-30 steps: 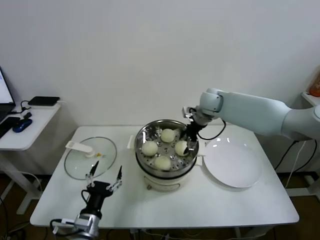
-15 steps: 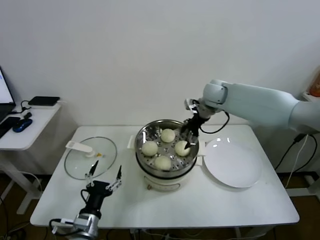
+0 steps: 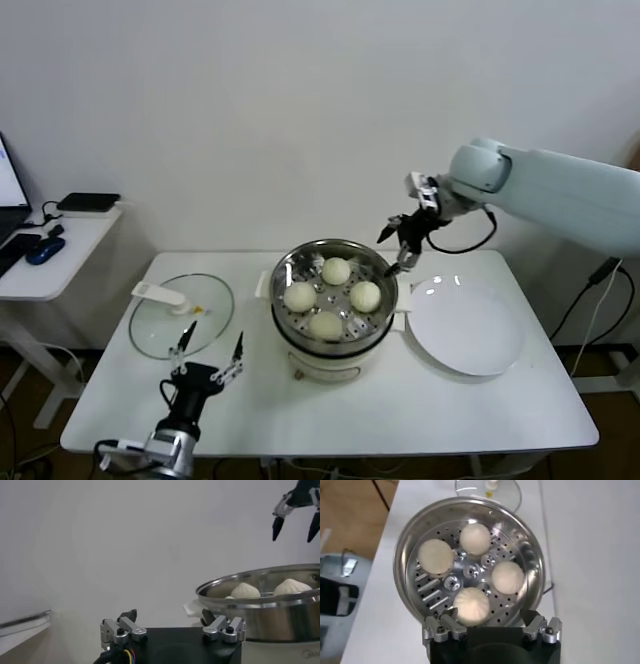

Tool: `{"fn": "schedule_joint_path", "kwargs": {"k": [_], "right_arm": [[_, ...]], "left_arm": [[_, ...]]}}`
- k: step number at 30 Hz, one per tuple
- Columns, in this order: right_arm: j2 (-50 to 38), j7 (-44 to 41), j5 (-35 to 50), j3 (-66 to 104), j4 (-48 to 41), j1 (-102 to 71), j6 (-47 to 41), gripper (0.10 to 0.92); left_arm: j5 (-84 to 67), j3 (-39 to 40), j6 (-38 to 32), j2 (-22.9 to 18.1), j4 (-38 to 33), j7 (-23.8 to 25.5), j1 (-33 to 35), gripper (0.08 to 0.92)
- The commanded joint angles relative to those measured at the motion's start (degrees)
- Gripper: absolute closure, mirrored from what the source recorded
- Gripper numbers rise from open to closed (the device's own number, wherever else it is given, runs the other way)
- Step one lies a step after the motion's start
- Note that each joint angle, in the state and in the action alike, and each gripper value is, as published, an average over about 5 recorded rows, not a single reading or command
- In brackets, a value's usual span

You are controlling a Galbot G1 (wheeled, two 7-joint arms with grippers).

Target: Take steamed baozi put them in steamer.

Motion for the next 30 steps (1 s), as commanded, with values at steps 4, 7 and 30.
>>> {"fn": "schedule_joint_path", "kwargs": {"k": [4,7,30], "right_arm": [[-24.32,24.38,-6.42,36.76,14.67,-31.27,5.61,0.203],[-27.02,32.71,-7.75,47.80,18.53,-42.82,8.00,0.203],[4.04,55.20,-17.90,115.39,35.96,-113.68,20.30,0.203]], "left_arm": [[0.03,0.68,-0.56,-0.78,-1.92,0.79,2.13,0.177],[0.24,1.45,-0.49,-1.37,-2.57,0.75,2.59,0.177],[1.97,2.89,1.54,-2.87,-2.47,-2.39,1.76,0.177]]}}
